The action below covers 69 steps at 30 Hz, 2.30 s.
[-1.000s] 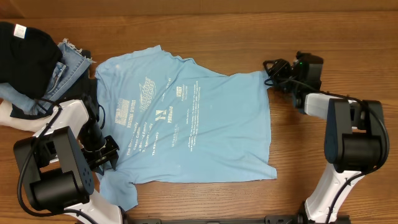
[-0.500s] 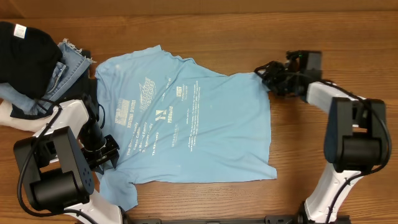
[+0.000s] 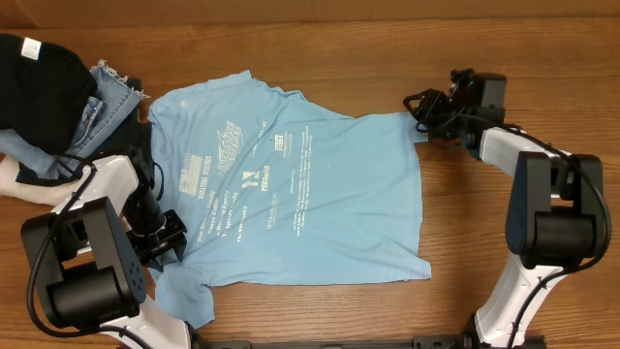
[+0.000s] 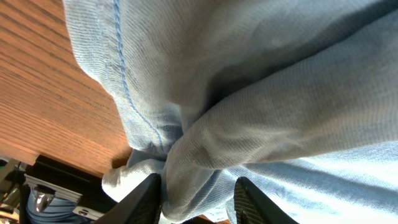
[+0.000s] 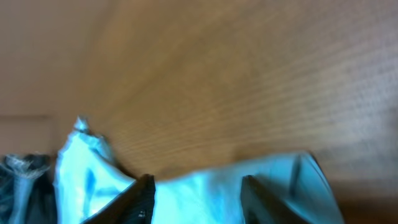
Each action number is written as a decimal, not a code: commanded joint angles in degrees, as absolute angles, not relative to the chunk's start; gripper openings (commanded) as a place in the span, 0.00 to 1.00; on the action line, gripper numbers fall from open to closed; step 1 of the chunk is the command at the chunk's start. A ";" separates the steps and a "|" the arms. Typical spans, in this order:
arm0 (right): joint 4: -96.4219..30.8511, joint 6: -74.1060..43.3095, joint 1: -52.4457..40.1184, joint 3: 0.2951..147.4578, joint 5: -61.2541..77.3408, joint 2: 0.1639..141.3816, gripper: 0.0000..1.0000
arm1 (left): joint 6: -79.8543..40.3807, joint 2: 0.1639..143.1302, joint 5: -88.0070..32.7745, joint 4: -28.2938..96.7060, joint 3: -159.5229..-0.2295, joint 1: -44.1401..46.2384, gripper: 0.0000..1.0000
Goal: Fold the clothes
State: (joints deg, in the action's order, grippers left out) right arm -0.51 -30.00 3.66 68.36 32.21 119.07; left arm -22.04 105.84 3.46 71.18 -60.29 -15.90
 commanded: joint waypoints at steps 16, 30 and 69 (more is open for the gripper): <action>-9.67 -27.62 10.09 68.75 33.43 118.98 0.63 | -20.21 104.86 2.96 70.30 -60.16 -16.10 0.42; 7.70 -31.77 14.72 72.25 50.26 118.96 0.64 | -18.15 104.86 1.41 69.32 -60.16 -16.10 0.45; -19.35 -23.20 -5.04 70.83 5.15 118.91 0.19 | -5.21 79.37 -14.96 88.97 -101.71 -1.83 0.49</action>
